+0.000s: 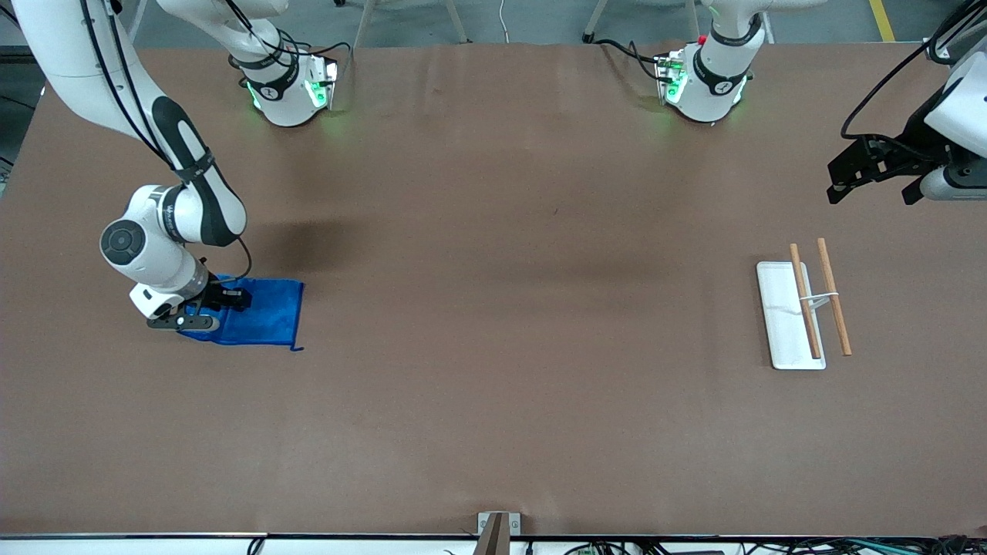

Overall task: Right arm passes towel to left arm to hang
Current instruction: 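Close the right gripper on the blue towel's edge, then lift the towel with the right gripper while the left gripper approaches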

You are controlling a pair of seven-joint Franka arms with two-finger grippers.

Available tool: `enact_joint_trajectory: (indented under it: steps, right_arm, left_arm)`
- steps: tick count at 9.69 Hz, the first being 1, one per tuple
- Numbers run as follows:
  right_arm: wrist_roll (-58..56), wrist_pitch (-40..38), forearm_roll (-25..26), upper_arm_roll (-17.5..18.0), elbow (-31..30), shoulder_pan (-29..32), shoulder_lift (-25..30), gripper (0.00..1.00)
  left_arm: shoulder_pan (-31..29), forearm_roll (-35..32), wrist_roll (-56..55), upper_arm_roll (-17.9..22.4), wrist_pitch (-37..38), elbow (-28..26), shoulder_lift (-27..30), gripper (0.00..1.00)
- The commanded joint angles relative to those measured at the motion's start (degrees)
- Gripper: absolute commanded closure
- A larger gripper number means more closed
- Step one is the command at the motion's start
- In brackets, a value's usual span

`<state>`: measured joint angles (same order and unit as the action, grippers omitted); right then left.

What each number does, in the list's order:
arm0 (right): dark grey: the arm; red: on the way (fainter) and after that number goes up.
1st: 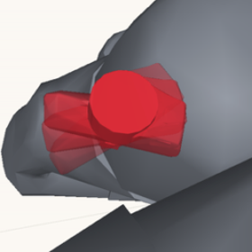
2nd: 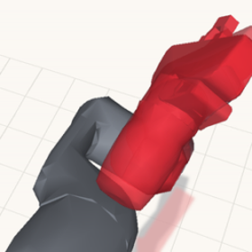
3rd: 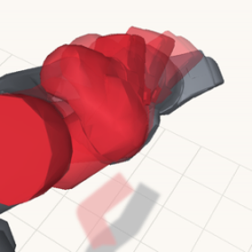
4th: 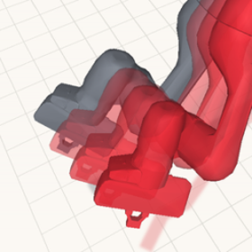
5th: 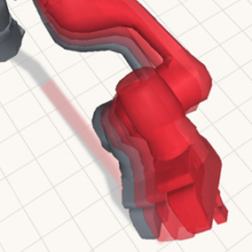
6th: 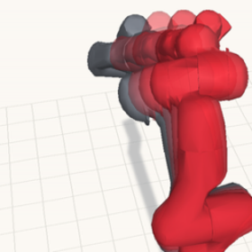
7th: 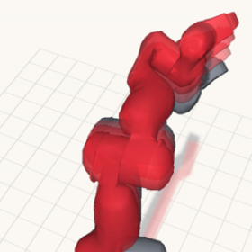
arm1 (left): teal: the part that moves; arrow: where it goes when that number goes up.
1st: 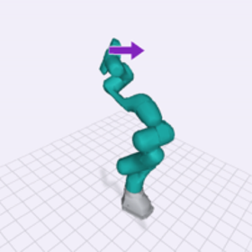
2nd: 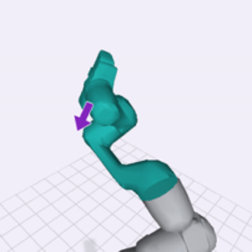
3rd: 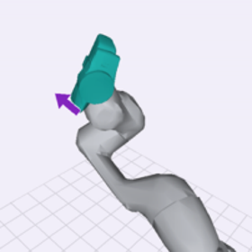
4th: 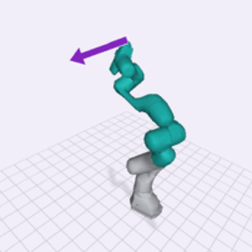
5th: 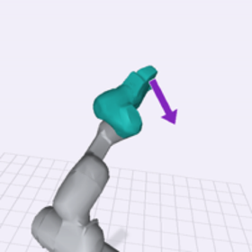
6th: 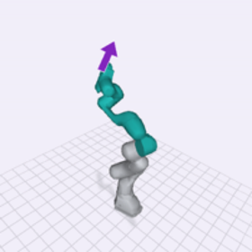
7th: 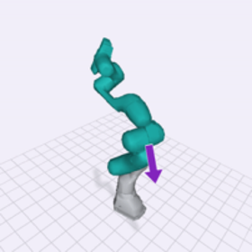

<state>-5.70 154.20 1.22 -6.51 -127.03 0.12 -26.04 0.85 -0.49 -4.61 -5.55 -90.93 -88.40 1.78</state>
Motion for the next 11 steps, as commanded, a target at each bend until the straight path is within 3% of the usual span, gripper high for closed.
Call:
enact_joint_trajectory:
  steps: [1, 3, 5, 8, 10, 11]
  right_arm:
    - [-0.8, 0.1, 1.0, 0.4, -0.1, 0.7, -0.4, 0.97]
    - [-0.6, -6.7, 0.6, 0.7, 2.6, 0.5, 2.2, 0.97]
    - [-0.7, -20.8, 0.0, 1.1, 10.3, 0.2, 5.1, 0.98]
    - [-1.0, -36.1, -13.1, 3.8, 20.4, 0.1, 7.0, 0.99]
    - [-0.5, -38.4, -24.4, 8.2, 21.0, 0.1, 9.2, 0.99]
    - [0.0, -38.4, -32.6, 11.2, 21.0, 0.1, 9.6, 0.99]
  left_arm:
    - [0.3, -1.2, -0.8, -0.2, 0.8, -0.5, -1.1, 0.0]
    - [0.3, -1.2, -0.8, -0.2, 0.7, -0.5, -1.1, 0.0]
    - [0.3, -1.2, -0.8, -0.2, 0.8, -0.5, -1.1, 0.0]
    - [0.6, -1.1, 0.0, -0.3, 0.7, -0.2, -1.2, 0.0]
    - [0.1, -1.1, 0.5, -0.3, 0.7, -0.2, -1.2, 0.0]
    - [0.3, -1.1, 0.5, -0.3, 0.7, -0.2, -1.2, 0.0]
